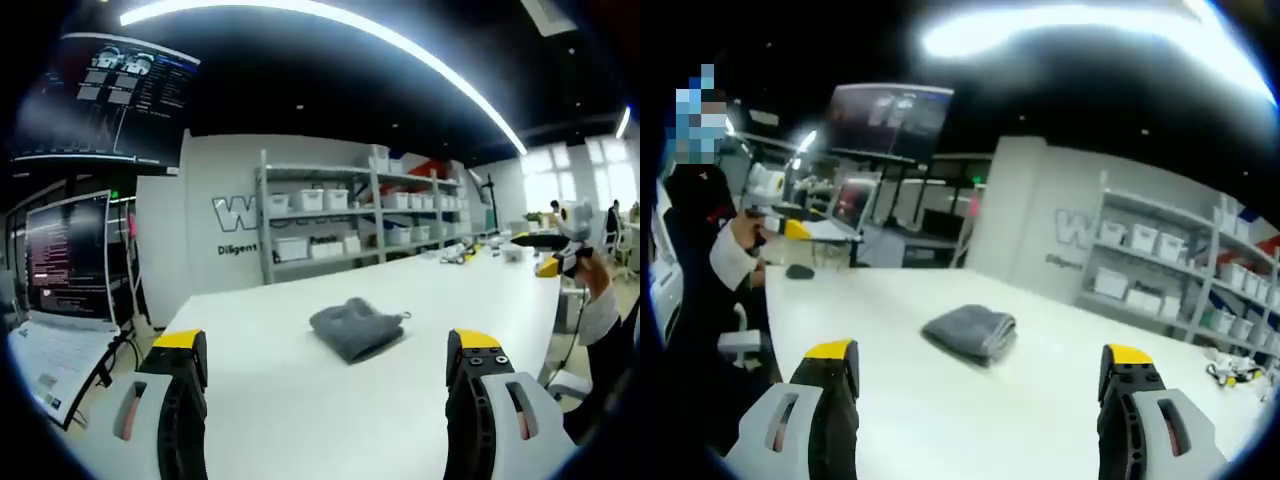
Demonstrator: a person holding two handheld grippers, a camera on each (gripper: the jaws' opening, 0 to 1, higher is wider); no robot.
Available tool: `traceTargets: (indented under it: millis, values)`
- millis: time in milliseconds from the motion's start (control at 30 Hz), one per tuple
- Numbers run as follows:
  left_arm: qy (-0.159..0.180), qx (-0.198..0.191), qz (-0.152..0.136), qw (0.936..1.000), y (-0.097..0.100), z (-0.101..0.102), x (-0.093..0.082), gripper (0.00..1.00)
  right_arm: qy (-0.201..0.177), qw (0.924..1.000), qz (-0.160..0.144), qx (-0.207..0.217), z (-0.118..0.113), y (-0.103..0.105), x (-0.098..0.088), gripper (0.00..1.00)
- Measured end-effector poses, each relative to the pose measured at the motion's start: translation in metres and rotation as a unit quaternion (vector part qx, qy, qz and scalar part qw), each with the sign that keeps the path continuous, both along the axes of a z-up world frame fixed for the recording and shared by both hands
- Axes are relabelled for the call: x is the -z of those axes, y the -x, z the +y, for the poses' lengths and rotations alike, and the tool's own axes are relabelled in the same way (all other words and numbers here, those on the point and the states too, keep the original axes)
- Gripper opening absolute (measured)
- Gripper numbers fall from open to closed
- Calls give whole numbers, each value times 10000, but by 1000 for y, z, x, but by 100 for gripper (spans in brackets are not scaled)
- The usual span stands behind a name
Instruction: Open the folded towel by lifting each exposed corner and separating the folded layers until the towel lies flat within the target outline without major curled edges
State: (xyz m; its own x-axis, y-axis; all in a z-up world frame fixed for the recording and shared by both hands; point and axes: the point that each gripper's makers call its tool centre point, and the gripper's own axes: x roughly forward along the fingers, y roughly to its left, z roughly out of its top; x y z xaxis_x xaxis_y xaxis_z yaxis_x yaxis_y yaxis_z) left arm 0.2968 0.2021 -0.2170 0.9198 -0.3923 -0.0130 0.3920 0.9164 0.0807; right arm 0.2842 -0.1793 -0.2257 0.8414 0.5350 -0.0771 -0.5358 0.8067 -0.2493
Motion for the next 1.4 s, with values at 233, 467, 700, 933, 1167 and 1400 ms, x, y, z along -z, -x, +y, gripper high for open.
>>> traceTargets:
  millis: [233, 467, 700, 933, 1167, 1400]
  values:
    - [-2, 6, 12, 10000, -2, -2, 2, 98, -85, 10000, -17, 33, -4, -2, -2, 99]
    - [-14, 71, 34, 10000, -2, -5, 3, 98, -116, 9999, -17, 30, -2, -1, -1, 99]
    - [-18, 94, 18, 10000, -4, -7, 2, 98, -149, 9999, 14, 2, 0, -4, 2, 99]
    - [-33, 159, 47, 9999, -5, -12, 5, 98, -201, 9998, -5, 16, 2, -3, 2, 98]
    - [-49, 247, -28, 9997, -2, -19, 0, 98, -383, 9992, -93, 80, -5, 1, -4, 99]
    - [-92, 315, -71, 9994, -1, -24, -2, 98, -394, 9991, -52, 144, -8, -3, -2, 99]
